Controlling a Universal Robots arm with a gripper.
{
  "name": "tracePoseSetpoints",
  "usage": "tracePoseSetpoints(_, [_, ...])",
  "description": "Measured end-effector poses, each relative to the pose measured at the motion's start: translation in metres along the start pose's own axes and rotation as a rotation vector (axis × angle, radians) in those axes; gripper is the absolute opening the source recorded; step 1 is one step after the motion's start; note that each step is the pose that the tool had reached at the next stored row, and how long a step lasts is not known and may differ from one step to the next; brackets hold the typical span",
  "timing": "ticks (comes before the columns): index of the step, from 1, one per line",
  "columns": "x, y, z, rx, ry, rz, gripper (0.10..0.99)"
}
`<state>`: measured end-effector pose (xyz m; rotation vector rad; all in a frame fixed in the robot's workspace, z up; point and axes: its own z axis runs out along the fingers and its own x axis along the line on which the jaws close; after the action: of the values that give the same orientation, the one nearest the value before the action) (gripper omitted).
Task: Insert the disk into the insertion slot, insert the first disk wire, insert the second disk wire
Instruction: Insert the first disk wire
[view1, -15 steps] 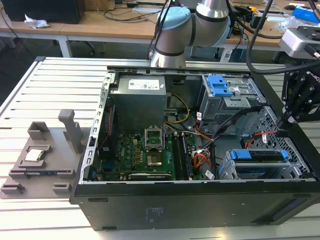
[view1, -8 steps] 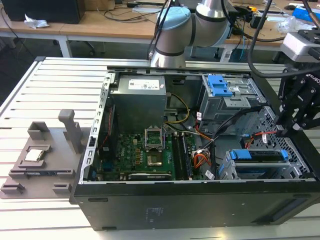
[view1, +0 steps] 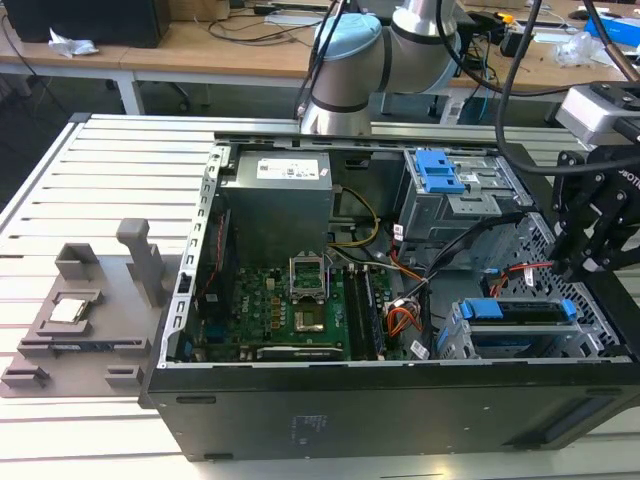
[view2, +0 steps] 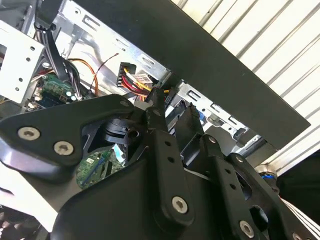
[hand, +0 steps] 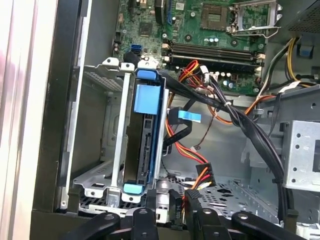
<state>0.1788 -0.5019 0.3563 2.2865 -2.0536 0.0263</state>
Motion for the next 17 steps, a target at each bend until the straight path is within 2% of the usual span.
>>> tracePoseSetpoints(4, [0.0, -0.0001, 0.0001, 0.0, 0.0, 0.0, 0.345])
tracePoseSetpoints(5, [0.0, -0.0001, 0.0, 0.0, 0.0003, 0.0, 0.216])
tracePoseSetpoints(6, [0.0, -0.0001, 0.0, 0.0, 0.0003, 0.0, 0.216])
tracePoseSetpoints(7, [0.0, -0.0001, 0.0, 0.0, 0.0003, 0.0, 0.165])
tracePoseSetpoints(12, [0.0, 0.0, 0.0001, 0.0, 0.0003, 0.0, 0.165])
tracePoseSetpoints(14, [-0.0004, 0.0025, 0.0003, 0.0, 0.0, 0.0, 0.165])
tracePoseSetpoints(15, [-0.001, 0.0089, 0.0007, 0.0, -0.0003, 0.0, 0.165])
tracePoseSetpoints(17, [-0.0015, 0.0136, 0.0006, 0.001, 0.0002, 0.0, 0.165])
